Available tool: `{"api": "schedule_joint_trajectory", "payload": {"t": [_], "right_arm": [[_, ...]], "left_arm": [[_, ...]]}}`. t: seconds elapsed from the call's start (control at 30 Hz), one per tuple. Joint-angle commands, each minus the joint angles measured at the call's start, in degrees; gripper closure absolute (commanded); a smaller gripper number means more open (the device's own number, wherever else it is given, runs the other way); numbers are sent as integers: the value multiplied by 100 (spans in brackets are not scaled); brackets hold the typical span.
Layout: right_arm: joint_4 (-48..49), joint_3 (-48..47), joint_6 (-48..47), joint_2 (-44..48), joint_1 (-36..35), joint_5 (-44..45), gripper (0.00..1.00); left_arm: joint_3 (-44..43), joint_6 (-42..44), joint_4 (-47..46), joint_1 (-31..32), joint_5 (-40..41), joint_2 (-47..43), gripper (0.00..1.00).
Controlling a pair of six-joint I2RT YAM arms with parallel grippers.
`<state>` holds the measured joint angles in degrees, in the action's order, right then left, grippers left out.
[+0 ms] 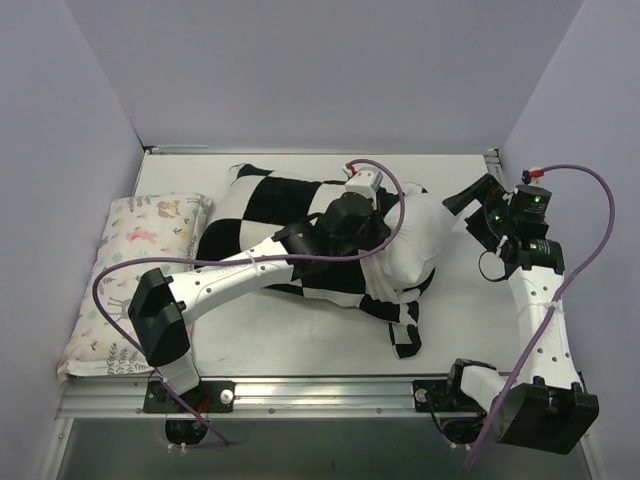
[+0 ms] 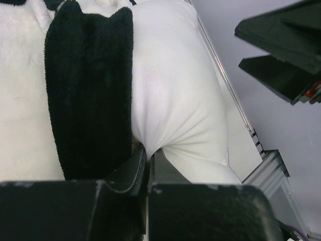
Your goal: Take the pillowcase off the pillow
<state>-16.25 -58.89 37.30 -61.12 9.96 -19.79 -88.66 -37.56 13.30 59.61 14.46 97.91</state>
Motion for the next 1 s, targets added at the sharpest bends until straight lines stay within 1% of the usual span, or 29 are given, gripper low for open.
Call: {"api": "schedule_joint_trajectory", "payload": {"t": [0.0,0.1,0.13,0.23,0.47,0.63,0.73,0.83,0.9,0.97], "right_arm": [[-221,-113,-47,82,-404,-78,7],[-474,-202,-152,329,-915,71,6],[-528,-184,-144,399,-1212,150,5],[-633,61,-170,706,-1583,369,4],[-669,747,-319,1041,-1971,599,2],[-652,1143,-381,1243,-1980,907,0],[-196,1248,-338,989,-1989,828,0],[481,1336,-276,814,-1997,845,1],[754,1267,-319,690,-2006,907,5],[851,1109,-346,497,-2006,907,29]], "left_arm": [[-142,-199,-618,-301,137,-88,100],[-458,-94,-636,-372,-127,263,100],[-737,-59,-523,-372,-154,360,100],[-1195,-6,-346,-424,-259,720,100],[-1610,3,-267,-521,-523,1002,100],[-1602,3,-249,-556,-610,976,100],[-1610,-41,-240,-548,-760,976,100],[-1628,-67,-188,-512,-953,985,100],[-1672,-23,-39,-486,-1059,967,100],[-1777,64,93,-477,-1313,932,100]]}}
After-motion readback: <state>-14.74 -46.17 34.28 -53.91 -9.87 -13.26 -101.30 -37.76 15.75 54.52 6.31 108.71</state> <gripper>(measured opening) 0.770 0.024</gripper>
